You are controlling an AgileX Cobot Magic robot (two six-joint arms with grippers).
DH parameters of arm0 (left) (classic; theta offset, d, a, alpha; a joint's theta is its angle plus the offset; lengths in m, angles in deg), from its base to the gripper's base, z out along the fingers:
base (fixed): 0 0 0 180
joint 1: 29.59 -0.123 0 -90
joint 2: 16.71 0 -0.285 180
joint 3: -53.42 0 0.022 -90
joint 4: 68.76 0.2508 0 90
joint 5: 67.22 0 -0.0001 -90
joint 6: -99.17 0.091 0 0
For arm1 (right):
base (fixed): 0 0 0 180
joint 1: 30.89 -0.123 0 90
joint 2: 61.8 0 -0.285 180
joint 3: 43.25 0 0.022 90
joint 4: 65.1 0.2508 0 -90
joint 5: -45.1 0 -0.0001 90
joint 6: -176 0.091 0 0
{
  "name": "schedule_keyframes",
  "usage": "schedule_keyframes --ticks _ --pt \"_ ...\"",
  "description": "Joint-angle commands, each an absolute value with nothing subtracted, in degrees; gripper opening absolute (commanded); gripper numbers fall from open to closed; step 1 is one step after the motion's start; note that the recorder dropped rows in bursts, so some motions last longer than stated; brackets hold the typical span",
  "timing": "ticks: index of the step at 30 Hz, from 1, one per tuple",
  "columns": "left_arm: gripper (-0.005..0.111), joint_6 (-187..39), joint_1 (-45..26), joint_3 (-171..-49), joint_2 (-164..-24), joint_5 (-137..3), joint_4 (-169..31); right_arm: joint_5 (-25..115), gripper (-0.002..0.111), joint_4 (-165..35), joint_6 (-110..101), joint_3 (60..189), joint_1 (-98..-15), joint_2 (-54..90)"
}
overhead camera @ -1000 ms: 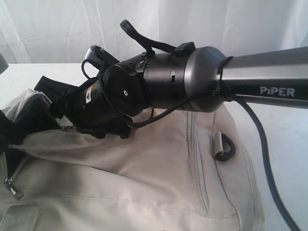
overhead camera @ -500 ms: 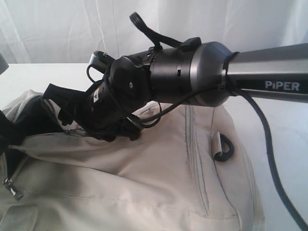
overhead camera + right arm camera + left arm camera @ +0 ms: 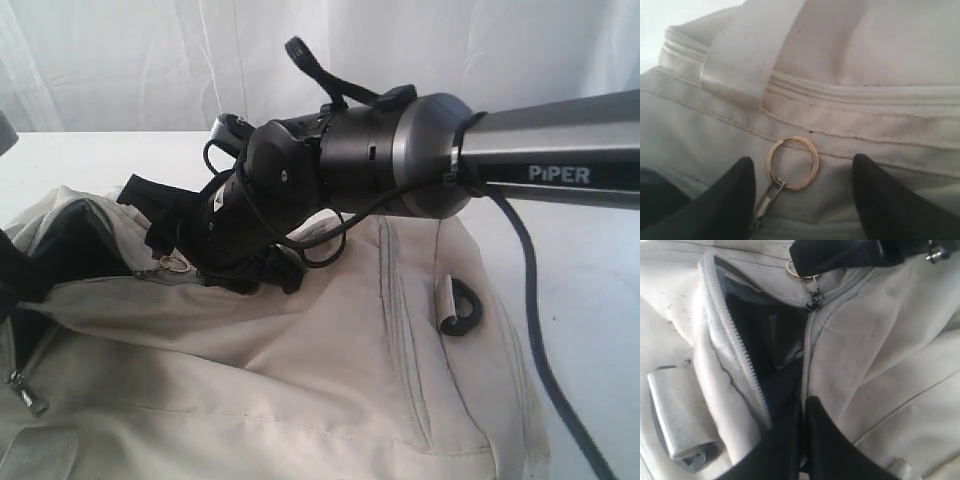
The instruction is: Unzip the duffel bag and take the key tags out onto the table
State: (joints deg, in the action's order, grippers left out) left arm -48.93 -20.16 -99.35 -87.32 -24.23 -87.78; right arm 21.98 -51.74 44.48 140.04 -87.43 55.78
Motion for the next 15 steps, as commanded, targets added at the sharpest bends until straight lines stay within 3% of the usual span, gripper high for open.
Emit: schedule_keyframes --ticks 1,8,15 --pt "0.000 -49.1 -20.3 -99.0 -86.5 -22.3 -87.1 22.8 0.055 -46.4 40.6 140.1 -87.0 58.0" --pt "0.000 -49.1 -20.3 -99.0 -86.5 -22.3 -87.1 25.5 0.054 -37.7 33.1 140.1 -87.0 60.7" --pt "0.000 -49.1 -20.3 -99.0 -86.5 -22.4 -87.1 23.5 0.033 -31.8 22.0 140.1 -87.0 60.8"
